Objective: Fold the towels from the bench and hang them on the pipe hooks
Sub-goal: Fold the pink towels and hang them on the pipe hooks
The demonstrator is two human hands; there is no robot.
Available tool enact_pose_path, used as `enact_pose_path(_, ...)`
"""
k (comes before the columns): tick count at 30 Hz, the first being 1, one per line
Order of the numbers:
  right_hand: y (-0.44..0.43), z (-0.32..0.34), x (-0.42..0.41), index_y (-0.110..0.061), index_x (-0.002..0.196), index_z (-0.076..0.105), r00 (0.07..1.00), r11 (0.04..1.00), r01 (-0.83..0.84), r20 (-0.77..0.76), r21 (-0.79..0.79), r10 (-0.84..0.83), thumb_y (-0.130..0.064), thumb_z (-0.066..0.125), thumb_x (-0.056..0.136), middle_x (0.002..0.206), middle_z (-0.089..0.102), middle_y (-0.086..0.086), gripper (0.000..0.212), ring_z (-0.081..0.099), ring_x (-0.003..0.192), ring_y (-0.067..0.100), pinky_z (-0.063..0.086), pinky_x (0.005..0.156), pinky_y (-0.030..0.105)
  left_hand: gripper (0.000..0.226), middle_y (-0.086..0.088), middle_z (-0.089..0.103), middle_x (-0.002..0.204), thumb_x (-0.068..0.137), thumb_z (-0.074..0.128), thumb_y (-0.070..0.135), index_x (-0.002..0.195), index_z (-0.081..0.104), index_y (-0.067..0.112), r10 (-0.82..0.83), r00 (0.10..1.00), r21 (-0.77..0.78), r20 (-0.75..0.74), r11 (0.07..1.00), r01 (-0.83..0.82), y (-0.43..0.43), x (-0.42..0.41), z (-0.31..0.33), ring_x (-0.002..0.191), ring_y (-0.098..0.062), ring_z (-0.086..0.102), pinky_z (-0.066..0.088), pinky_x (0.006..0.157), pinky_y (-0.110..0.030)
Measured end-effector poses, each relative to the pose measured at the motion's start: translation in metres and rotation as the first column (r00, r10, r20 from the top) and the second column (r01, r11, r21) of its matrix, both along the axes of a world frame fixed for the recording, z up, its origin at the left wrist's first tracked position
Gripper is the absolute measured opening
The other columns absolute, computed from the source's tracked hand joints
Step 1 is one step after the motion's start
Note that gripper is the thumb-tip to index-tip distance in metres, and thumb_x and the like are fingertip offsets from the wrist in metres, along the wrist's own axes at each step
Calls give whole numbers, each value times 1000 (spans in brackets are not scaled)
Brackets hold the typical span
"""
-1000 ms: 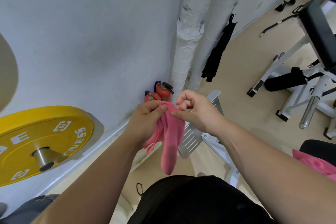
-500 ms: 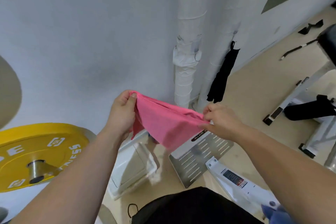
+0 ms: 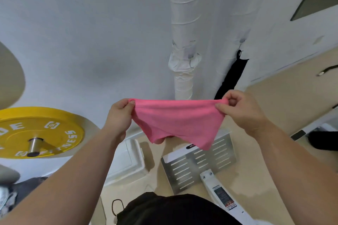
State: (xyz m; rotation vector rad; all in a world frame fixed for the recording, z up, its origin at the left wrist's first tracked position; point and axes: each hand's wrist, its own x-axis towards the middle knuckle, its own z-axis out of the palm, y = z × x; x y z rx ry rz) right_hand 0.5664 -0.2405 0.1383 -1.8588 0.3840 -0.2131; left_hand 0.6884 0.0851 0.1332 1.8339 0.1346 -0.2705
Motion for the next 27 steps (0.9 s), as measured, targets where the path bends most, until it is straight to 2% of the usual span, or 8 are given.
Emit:
enact_pose_path(4, -17, -7, -10, -12, 111, 65, 991, 972, 117, -94, 202, -100, -5, 75, 87, 81, 72, 18, 26, 66, 74, 19, 60, 72, 32, 27, -11, 70, 90, 104, 49, 16, 94, 75, 12, 13, 999, -50, -31, 999, -15, -13, -17, 8, 84, -24, 58, 48, 79, -42)
enact_pose_path(8, -22, -14, -21, 0, 107, 70, 964, 934, 225, -201, 279, -172, -3, 71, 90, 89, 71, 18, 18, 67, 77, 21, 62, 68, 29, 25, -12, 64, 86, 97, 52, 16, 96, 74, 3, 16, 989, -146, -144, 989, -37, -26, -33, 10, 82, -25, 54, 42, 73, -39)
enact_pose_path(11, -10, -9, -29, -13, 102, 66, 955, 919, 287, -156, 271, -252, 3, 62, 89, 79, 67, 14, 21, 60, 69, 23, 57, 64, 36, 26, -10, 56, 84, 92, 56, 19, 95, 73, 0, 84, 980, -131, -179, 986, -108, -41, -45, 9, 79, -25, 47, 40, 73, -41)
enact_pose_path(15, 24, 11, -32, -22, 79, 71, 981, 944, 193, -41, 266, -189, -6, 63, 78, 71, 67, 9, 17, 56, 66, 21, 49, 64, 42, 25, -4, 62, 69, 96, 52, 11, 83, 74, 9, 64, 990, -134, -128, 988, -81, -74, -74, 27, 71, -21, 51, 41, 68, -35)
enact_pose_path(18, 52, 26, -30, -20, 79, 74, 998, 940, 57, -26, 335, -51, -2, 61, 85, 75, 74, 7, 23, 65, 68, 17, 57, 68, 39, 27, -7, 73, 77, 100, 51, 7, 95, 77, 5, -50, 997, -194, -53, 980, 39, -94, -95, 41, 71, -20, 61, 46, 64, -29)
enact_pose_path(20, 66, 34, -31, -18, 85, 75, 999, 926, -25, -20, 376, 35, 5, 54, 91, 75, 75, 3, 32, 70, 70, 15, 61, 71, 29, 28, -9, 78, 86, 102, 51, 9, 102, 79, 9, -145, 989, -201, -16, 970, 138, -102, -109, 47, 74, -16, 67, 51, 67, -30)
enact_pose_path(24, 71, 33, -32, -24, 93, 77, 993, 969, -121, 12, 215, 121, 1, 64, 86, 80, 76, -2, 29, 73, 78, 14, 60, 81, 29, 28, -13, 78, 90, 104, 52, 16, 102, 80, 15, -234, 972, -192, 31, 953, 236, -104, -121, 52, 79, -21, 71, 58, 68, -37)
enact_pose_path(27, 67, 31, -31, -27, 85, 78, 988, 990, -140, 69, -21, 141, -7, 77, 82, 83, 67, -9, 20, 60, 70, 0, 49, 73, 16, 28, -13, 79, 95, 104, 53, 18, 102, 80, 16, -279, 960, -171, 36, 945, 281, -102, -121, 50, 86, -22, 71, 58, 83, -43)
